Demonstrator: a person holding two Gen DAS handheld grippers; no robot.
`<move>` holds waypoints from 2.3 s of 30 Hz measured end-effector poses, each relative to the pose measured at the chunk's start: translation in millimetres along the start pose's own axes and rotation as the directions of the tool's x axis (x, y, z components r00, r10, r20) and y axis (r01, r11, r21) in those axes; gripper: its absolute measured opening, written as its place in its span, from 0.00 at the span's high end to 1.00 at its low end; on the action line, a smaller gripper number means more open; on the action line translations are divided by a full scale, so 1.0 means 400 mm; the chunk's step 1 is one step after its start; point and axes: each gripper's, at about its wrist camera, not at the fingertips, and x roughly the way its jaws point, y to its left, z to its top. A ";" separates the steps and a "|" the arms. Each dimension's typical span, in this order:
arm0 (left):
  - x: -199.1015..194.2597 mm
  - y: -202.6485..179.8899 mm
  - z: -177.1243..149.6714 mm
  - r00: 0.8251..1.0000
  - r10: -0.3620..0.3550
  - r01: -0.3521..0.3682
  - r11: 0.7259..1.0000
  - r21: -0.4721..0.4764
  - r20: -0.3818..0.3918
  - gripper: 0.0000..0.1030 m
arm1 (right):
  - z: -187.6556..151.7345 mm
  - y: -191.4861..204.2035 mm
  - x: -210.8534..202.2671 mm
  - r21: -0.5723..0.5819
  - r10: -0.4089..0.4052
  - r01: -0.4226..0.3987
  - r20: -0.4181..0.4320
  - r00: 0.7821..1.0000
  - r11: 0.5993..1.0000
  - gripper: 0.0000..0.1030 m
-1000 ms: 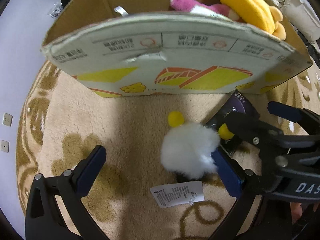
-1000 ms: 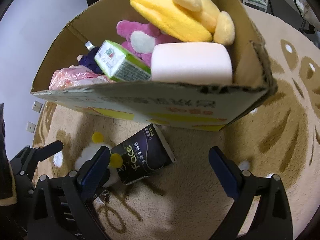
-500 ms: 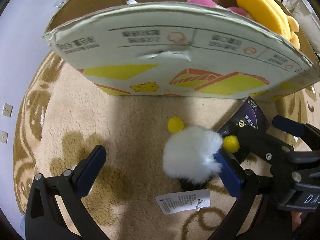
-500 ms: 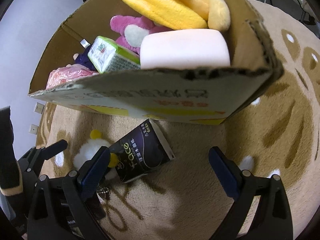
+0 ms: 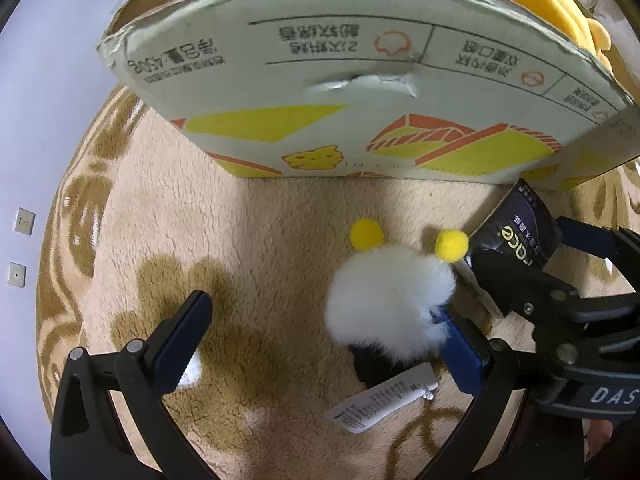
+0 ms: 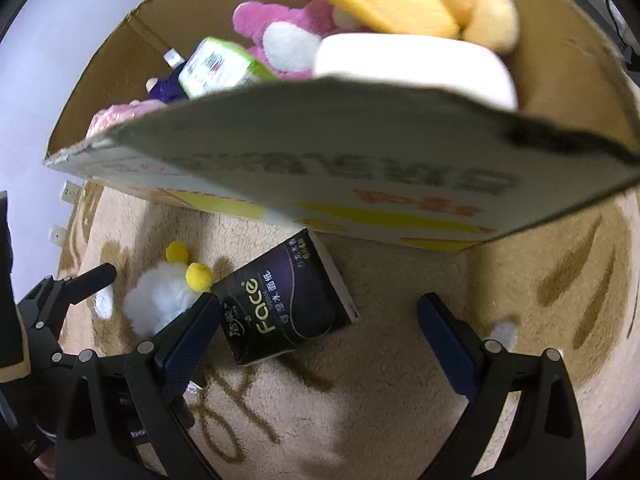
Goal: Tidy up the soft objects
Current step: 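Grasp the white pom-pom toy with the left tool while the right tool grasps the black Face box, then lift the pom-pom toy and Face box and carry both over the box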
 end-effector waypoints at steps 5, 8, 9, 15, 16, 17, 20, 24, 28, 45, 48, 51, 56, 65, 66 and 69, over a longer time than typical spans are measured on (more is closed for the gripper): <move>0.002 -0.012 -0.022 1.000 0.011 -0.011 1.000 0.012 0.002 0.00 | 0.005 0.004 0.011 -0.008 -0.004 0.004 -0.002 1.000 1.000 0.00; -0.002 -0.024 -0.023 1.000 0.011 -0.011 1.000 0.014 0.000 0.00 | 0.005 0.005 0.013 -0.014 -0.008 0.008 -0.001 1.000 1.000 0.01; -0.005 -0.028 -0.021 1.000 0.010 -0.010 1.000 0.013 -0.001 0.00 | 0.007 0.010 0.014 -0.025 -0.013 0.013 -0.001 1.000 1.000 0.01; 0.009 -0.031 -0.026 1.000 -0.006 0.006 1.000 0.012 -0.019 0.00 | 0.010 0.047 0.021 -0.049 -0.029 0.028 -0.010 1.000 0.998 0.01; 0.012 -0.029 -0.024 1.000 -0.003 0.003 1.000 0.017 -0.021 0.00 | 0.010 0.049 0.025 -0.050 -0.031 0.031 -0.011 0.999 0.998 0.01; 0.012 -0.031 -0.024 1.000 0.000 0.000 1.000 0.022 -0.020 0.00 | 0.011 0.053 0.028 -0.054 -0.036 0.036 -0.012 0.999 0.998 0.01; 0.013 -0.037 -0.024 1.000 0.006 -0.006 1.000 0.025 -0.019 0.00 | 0.003 0.076 0.034 -0.052 -0.039 0.039 -0.009 0.999 0.998 0.03; 0.014 -0.042 -0.021 1.000 0.002 -0.002 1.000 0.021 -0.017 0.00 | 0.001 0.072 0.006 -0.046 -0.044 0.044 0.016 0.999 0.998 0.22; 0.012 -0.045 -0.017 1.000 0.008 -0.007 0.999 0.040 -0.001 0.01 | -0.001 0.063 -0.006 -0.031 -0.040 0.041 0.024 0.999 0.999 0.33; -0.034 -0.080 -0.022 0.997 -0.048 0.045 0.997 0.068 0.052 0.73 | -0.021 0.054 -0.049 0.005 -0.024 0.024 0.078 0.997 1.000 0.36; -0.050 -0.066 -0.031 0.997 -0.053 0.049 0.997 0.061 0.061 0.76 | -0.028 0.057 -0.062 0.009 -0.023 0.022 0.097 0.995 1.000 0.36; -0.067 -0.065 -0.041 0.995 -0.069 0.065 0.996 0.061 0.069 0.77 | -0.035 0.055 -0.080 0.014 -0.021 0.020 0.122 0.992 1.000 0.36; -0.099 -0.026 -0.072 0.993 -0.070 0.067 0.997 0.034 0.091 0.77 | -0.041 0.055 -0.133 0.019 -0.009 0.006 0.180 0.984 1.000 0.36; -0.224 0.014 -0.119 0.972 -0.034 0.036 0.999 -0.004 0.234 0.77 | -0.061 0.043 -0.210 0.023 -0.032 0.027 0.295 0.955 0.999 0.37; -0.235 0.009 -0.114 0.969 -0.030 0.032 0.999 -0.004 0.246 0.77 | -0.066 0.040 -0.221 0.023 -0.033 0.027 0.310 0.950 0.999 0.37; -0.273 -0.005 -0.127 0.960 -0.016 0.018 1.000 -0.007 0.281 0.77 | -0.076 0.044 -0.267 0.019 -0.026 0.020 0.372 0.928 1.000 0.37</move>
